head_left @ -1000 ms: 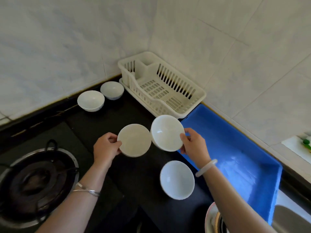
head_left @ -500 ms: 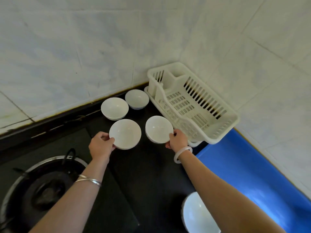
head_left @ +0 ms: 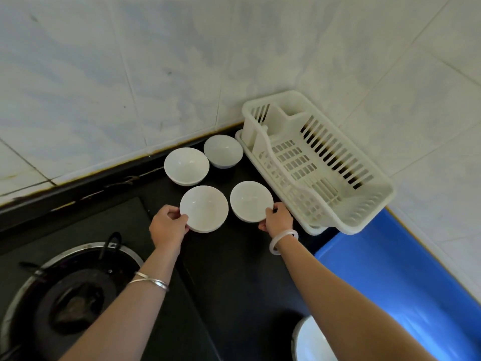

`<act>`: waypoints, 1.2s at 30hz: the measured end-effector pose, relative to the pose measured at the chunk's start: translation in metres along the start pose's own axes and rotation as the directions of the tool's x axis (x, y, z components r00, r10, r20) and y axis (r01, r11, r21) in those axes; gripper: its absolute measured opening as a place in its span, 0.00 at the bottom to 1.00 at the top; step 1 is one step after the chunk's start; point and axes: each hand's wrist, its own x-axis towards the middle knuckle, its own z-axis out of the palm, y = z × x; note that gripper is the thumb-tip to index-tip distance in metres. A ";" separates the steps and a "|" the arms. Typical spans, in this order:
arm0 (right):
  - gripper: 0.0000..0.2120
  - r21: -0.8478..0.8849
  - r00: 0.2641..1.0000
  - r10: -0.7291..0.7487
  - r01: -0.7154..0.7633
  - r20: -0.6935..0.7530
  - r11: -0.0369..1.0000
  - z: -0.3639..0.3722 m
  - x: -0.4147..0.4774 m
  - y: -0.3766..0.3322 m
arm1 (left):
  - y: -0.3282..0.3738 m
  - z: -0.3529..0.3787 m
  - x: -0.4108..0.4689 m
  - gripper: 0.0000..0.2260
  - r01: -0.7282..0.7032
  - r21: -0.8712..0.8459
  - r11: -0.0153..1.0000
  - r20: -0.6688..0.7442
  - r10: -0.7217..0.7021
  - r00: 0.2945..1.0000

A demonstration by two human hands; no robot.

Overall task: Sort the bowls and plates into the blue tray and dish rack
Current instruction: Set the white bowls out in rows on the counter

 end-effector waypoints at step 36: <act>0.16 0.588 0.972 0.100 -0.210 0.214 0.781 0.026 0.032 -0.020 | -0.002 0.021 -0.013 0.15 0.384 -0.397 0.834 0.130 -0.363 0.923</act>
